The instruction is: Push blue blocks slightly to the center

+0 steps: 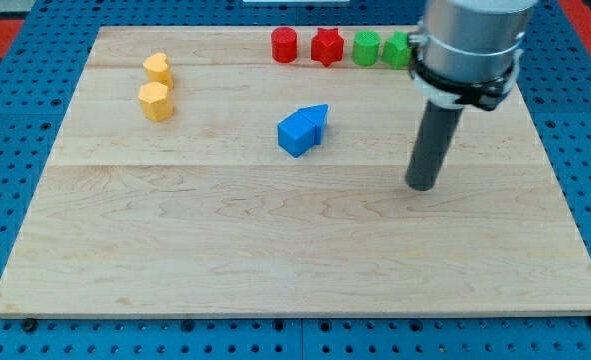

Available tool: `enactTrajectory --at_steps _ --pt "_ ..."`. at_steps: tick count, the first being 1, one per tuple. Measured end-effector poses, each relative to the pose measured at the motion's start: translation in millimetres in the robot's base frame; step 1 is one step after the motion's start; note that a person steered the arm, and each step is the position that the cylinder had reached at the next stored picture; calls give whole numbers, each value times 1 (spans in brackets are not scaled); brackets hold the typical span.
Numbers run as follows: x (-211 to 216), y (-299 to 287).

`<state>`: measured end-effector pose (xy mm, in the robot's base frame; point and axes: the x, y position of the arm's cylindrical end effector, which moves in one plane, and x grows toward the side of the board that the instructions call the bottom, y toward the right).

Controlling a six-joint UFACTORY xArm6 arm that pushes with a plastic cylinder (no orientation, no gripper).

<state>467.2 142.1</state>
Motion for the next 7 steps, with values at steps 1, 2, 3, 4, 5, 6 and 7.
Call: enactTrajectory --at_steps 1,2,3,4,5,6,7 --pt "-45 -8" --pt "-84 -15" --pt "-110 -15" --pt "-130 -21" --pt "-131 -21" --pt "-131 -21" --pt "-132 -21"
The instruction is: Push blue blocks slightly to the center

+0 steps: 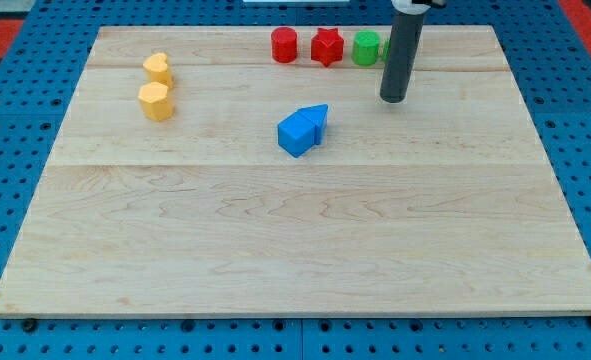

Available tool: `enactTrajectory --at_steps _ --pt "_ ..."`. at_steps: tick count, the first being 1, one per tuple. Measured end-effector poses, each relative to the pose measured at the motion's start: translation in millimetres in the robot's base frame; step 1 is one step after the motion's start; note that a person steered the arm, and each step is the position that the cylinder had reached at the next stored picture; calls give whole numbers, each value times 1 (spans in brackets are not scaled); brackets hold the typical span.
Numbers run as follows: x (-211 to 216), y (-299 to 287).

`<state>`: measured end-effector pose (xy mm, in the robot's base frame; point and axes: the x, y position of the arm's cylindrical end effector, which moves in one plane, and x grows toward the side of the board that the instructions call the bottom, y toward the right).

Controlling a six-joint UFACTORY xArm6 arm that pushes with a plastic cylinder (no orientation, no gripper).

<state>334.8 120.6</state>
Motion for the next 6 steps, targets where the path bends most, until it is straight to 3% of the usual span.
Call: enactTrajectory --at_steps 3,4,6 --pt "14 -39" --pt "19 -101" --pt "-28 -209"
